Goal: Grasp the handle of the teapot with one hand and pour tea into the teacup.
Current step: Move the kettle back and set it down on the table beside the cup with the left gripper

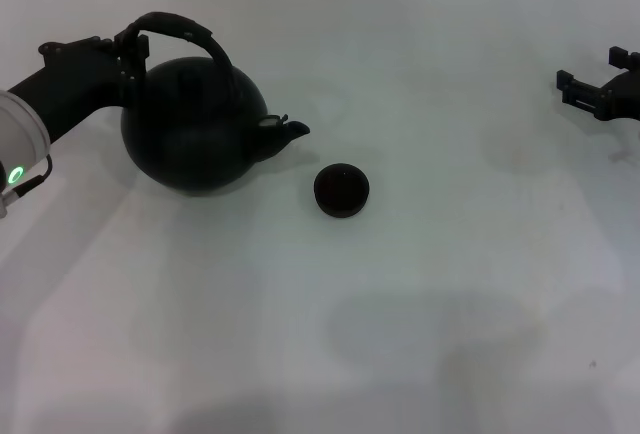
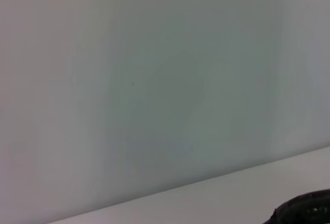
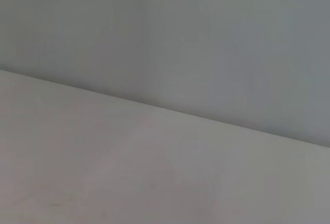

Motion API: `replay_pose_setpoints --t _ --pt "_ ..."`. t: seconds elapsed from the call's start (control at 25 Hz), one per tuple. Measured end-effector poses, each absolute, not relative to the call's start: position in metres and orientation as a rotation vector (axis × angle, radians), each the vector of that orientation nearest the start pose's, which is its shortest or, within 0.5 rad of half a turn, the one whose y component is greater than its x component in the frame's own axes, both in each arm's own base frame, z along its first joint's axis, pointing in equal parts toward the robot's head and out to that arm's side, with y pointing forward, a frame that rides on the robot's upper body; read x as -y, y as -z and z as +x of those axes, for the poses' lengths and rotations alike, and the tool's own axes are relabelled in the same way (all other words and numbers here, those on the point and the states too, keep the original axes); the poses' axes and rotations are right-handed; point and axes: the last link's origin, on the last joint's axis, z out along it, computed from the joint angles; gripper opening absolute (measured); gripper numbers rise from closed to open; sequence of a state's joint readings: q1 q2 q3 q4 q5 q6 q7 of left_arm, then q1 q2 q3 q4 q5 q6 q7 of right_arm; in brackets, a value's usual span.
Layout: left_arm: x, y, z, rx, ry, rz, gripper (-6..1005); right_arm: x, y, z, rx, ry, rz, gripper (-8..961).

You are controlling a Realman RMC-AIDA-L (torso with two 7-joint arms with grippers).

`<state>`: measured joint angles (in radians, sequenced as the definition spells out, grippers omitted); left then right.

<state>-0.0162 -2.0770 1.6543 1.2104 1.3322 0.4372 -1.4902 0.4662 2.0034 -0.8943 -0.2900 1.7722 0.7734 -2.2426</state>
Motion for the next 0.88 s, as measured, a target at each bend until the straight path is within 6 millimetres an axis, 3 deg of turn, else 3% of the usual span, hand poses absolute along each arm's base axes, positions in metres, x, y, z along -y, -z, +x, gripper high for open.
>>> replay_pose_setpoints --t 0.88 --pt "-0.3211 0.0165 -0.2749 0.755 0.465 -2.057 131 -0.3552 -0.0027 0.3753 -0.771 -0.296 -2.042 858"
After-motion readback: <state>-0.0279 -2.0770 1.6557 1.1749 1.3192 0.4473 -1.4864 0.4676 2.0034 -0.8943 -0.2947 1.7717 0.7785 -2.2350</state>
